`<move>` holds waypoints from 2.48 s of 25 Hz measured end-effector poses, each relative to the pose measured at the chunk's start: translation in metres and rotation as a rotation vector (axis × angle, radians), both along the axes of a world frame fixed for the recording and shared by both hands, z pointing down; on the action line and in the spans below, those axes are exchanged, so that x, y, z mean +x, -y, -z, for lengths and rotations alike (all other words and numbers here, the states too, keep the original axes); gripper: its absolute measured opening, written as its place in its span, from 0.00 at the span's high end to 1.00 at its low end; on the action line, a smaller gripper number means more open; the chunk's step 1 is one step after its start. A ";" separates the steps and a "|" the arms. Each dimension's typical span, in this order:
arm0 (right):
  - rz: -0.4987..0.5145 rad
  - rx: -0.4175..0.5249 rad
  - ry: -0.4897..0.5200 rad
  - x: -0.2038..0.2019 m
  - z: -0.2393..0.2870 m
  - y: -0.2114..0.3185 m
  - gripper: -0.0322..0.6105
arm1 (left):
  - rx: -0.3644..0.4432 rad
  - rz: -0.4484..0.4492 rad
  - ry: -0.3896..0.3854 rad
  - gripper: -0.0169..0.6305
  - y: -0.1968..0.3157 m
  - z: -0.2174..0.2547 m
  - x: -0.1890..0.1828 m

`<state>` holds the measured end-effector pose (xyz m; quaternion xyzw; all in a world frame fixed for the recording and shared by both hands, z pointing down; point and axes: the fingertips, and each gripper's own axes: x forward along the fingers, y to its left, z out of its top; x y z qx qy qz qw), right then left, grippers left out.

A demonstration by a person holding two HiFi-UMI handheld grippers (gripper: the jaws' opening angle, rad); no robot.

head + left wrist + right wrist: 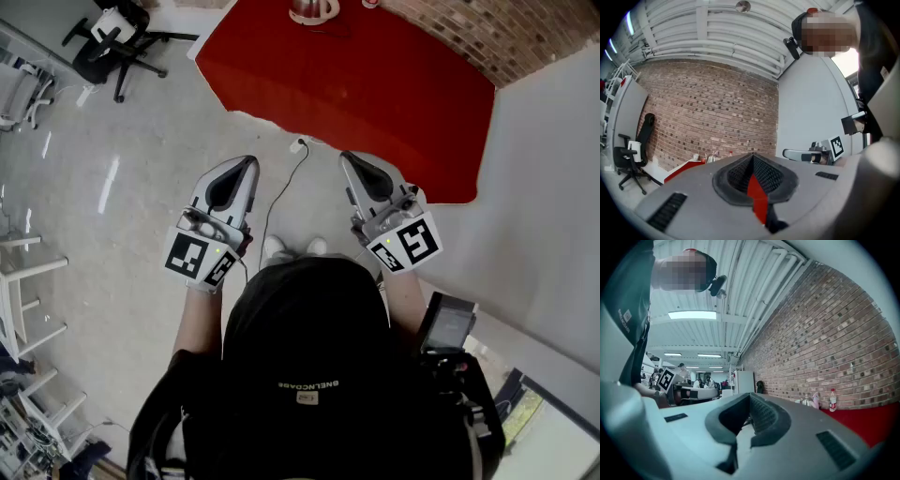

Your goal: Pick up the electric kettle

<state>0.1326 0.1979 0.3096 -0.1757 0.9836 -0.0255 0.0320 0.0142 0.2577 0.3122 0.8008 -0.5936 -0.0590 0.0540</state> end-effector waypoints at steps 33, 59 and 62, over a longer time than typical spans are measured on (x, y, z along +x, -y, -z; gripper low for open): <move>-0.101 -0.035 0.117 0.125 -0.006 0.043 0.94 | -0.031 -0.015 0.081 0.96 0.035 -0.010 0.103; -0.204 -0.071 0.028 0.003 -0.028 0.172 0.94 | -0.070 -0.113 0.002 0.96 0.181 -0.041 -0.028; -0.229 -0.083 0.023 -0.010 -0.031 0.188 0.94 | -0.081 -0.132 -0.003 0.96 0.198 -0.044 -0.044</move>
